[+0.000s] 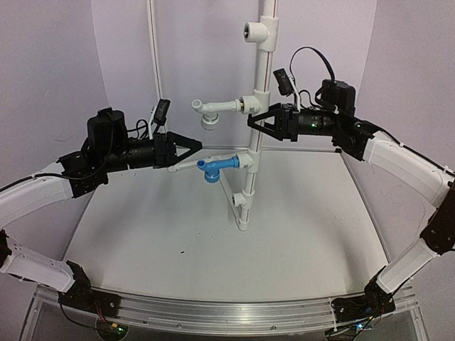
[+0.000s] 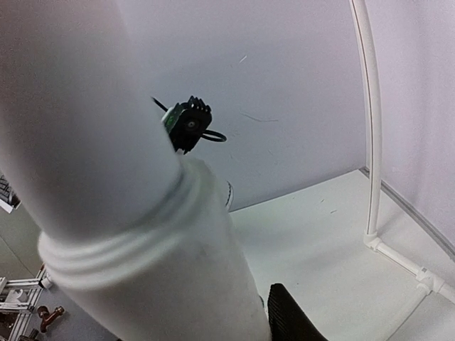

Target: Install the water faucets

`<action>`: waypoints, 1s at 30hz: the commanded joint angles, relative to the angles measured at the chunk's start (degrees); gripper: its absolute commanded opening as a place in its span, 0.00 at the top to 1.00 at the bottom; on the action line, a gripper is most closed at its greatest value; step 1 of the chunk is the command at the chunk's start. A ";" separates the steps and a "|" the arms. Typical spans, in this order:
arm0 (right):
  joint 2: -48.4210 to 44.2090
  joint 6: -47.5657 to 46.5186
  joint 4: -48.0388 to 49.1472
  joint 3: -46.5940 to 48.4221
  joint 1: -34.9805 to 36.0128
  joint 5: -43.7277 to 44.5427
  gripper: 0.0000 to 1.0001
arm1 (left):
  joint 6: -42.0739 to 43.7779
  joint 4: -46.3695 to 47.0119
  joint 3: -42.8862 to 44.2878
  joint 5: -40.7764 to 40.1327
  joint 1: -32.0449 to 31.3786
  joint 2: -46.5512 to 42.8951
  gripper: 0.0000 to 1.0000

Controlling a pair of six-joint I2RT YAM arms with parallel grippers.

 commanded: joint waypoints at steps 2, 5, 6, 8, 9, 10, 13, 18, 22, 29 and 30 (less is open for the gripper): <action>2.14 0.82 -2.47 1.54 -0.04 -3.38 0.58 | -5.70 9.88 1.56 2.30 -0.37 1.96 0.60; 3.07 0.60 -2.39 2.09 -0.07 -3.75 0.58 | -5.80 11.45 2.59 3.23 -0.40 3.47 0.61; 3.34 0.57 -2.35 2.28 -0.06 -3.84 0.58 | -5.78 11.70 3.07 3.57 -0.45 4.07 0.61; 3.59 0.47 -2.32 2.57 -0.04 -3.91 0.58 | -5.73 12.00 3.98 4.48 -0.60 5.20 0.61; 3.70 0.41 -2.32 2.65 -0.05 -3.94 0.59 | -5.64 12.13 4.45 4.81 -0.67 5.68 0.61; 3.80 0.39 -2.33 2.71 -0.07 -3.96 0.59 | -5.50 12.32 4.84 5.03 -0.76 6.11 0.62; 3.93 0.39 -2.25 2.65 -0.05 -4.08 0.61 | -5.21 13.21 5.51 4.72 -0.84 6.85 0.62; 3.91 0.58 -2.24 2.06 0.01 -4.14 0.66 | -5.42 16.50 5.22 3.08 -0.83 7.23 0.65; 3.77 0.70 -2.24 1.59 0.02 -4.22 0.72 | -5.01 18.11 6.41 2.22 -0.80 7.87 0.68; 3.62 0.57 -2.24 1.18 0.07 -4.62 0.90 | -4.99 17.80 8.92 0.86 -0.66 10.31 0.72; 3.56 0.50 -2.24 0.98 0.03 -4.75 0.93 | -4.75 17.67 9.09 0.47 -0.61 10.41 0.73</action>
